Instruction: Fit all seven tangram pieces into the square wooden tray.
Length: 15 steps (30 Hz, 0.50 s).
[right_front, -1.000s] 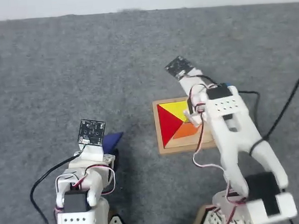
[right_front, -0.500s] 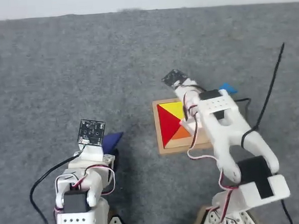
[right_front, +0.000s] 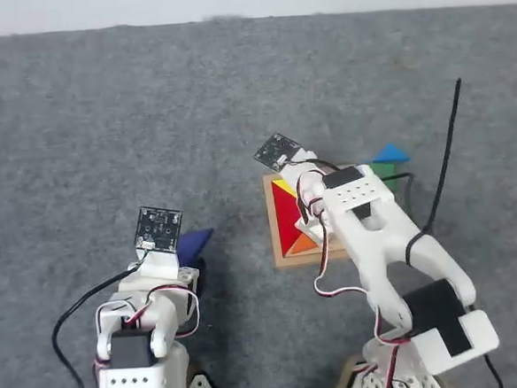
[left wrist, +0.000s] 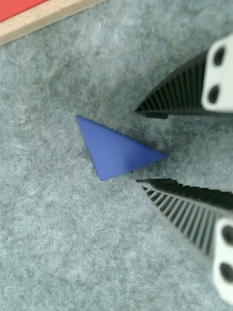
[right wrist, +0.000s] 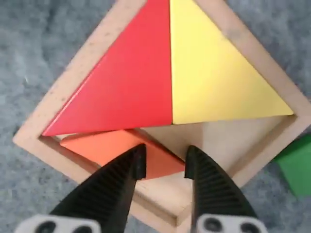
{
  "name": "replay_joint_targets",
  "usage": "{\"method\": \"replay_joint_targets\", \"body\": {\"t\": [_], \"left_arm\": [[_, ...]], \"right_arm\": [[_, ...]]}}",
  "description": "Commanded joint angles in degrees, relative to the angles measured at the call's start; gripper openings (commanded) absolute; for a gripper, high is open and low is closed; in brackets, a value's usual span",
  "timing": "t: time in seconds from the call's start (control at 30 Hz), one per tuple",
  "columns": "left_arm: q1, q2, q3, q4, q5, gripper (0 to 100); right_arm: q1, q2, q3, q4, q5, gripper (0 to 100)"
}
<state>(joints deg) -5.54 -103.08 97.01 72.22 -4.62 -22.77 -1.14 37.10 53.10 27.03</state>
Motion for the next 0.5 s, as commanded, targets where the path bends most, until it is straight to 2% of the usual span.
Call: {"method": "replay_joint_targets", "body": {"t": [0.0,0.2,0.47], "left_arm": [[0.3,-1.1,-0.6,0.1,0.6,20],[0.3,-1.1,-0.6,0.1,0.6,20],[0.3,-1.1,-0.6,0.1,0.6,20]], "right_arm": [[-1.5,-3.6,1.8,2.3,-0.8,11.8],[1.5,-12.1,2.3,4.4,-3.0,12.2],[1.8,-11.6,3.6,2.9,-3.2,11.9]]}}
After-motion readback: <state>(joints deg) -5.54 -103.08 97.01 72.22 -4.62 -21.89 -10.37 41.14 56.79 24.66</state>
